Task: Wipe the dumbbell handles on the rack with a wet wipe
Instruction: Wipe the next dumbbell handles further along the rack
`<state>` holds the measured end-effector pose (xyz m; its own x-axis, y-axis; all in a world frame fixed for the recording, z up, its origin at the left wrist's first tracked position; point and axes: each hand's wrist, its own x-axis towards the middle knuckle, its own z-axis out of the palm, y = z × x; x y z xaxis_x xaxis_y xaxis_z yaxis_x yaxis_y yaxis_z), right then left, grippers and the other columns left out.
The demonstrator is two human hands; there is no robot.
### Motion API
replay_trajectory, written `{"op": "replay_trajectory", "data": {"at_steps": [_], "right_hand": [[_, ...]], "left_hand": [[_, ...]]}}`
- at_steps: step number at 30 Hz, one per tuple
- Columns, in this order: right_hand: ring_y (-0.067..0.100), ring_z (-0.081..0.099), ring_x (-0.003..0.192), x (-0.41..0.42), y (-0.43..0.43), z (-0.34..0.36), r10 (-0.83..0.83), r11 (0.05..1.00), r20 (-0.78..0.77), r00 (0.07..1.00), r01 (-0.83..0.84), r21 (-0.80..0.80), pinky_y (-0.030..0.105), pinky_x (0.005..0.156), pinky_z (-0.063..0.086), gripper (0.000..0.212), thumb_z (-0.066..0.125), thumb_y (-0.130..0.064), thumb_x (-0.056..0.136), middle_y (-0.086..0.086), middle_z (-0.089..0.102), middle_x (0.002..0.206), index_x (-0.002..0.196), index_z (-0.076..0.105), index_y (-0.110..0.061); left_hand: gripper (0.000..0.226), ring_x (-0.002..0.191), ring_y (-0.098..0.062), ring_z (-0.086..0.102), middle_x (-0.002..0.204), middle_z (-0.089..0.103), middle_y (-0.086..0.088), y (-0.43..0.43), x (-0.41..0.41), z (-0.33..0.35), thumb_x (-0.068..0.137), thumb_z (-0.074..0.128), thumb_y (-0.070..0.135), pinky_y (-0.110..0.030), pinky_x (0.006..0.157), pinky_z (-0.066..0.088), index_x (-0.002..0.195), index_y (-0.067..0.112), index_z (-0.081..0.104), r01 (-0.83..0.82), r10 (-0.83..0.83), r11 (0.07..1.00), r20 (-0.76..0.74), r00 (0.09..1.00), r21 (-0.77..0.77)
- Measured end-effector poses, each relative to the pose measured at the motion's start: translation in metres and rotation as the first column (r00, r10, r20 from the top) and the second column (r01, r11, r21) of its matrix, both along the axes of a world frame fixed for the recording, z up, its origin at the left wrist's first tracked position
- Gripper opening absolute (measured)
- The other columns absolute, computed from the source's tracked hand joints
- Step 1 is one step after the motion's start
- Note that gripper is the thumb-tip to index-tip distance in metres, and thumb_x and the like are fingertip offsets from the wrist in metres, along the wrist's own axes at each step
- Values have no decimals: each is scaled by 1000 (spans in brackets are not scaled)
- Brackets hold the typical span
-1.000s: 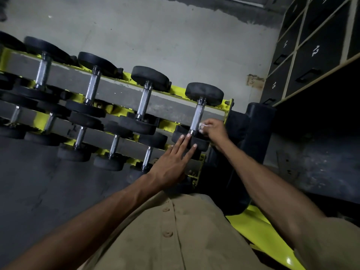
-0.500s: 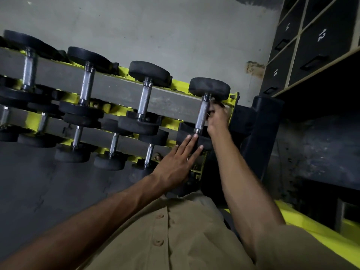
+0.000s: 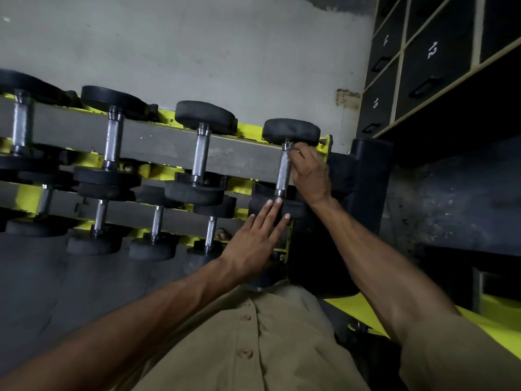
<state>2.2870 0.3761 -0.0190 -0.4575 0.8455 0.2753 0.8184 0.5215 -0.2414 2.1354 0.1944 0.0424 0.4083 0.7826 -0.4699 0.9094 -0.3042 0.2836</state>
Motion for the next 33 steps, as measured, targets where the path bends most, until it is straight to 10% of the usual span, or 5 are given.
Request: {"op": "replay_trajectory", "data": {"at_steps": [8,13,18,25,33], "right_hand": [[31,67,87,-12,21,36,549,820,343,762,-411,-399,33,58,39,20,55,-16,96,1,65,116,115,61,-19],[31,70,90,-12,39,54,400,879,333,854,-256,-402,37,66,52,13,52,-26,97,-3,71,108,100,64,-29],[22,64,61,-52,2,73,731,656,511,451,-262,-708,25,45,38,15,50,-9,97,5,64,76,92,65,-11],[25,63,43,-80,4,73,738,556,480,474,-24,-831,32,44,54,27,42,-7,100,15,71,70,89,66,1],[19,63,78,-14,38,63,750,655,373,547,-534,-534,28,59,41,11,60,-21,92,-6,70,87,93,71,-25]], "left_hand": [[93,154,-35,-31,162,-41,-19,-2,9,2,104,52,16,-52,131,11,164,15,-19,-52,52,999,-14,999,-6],[94,155,-31,-32,164,-41,-14,-11,16,-1,104,52,13,-48,131,11,165,18,-19,-149,148,989,30,988,25],[101,156,-31,-29,165,-39,-14,-24,34,-11,98,55,4,-48,130,19,165,20,-19,-277,275,957,40,961,83],[100,159,-31,-21,167,-35,-15,-29,53,-11,99,56,5,-44,129,21,166,21,-15,-391,389,916,40,920,90],[97,159,-25,-24,166,-38,-10,-26,52,-5,102,60,12,-43,132,7,167,22,-12,-342,341,936,27,940,82]]}}
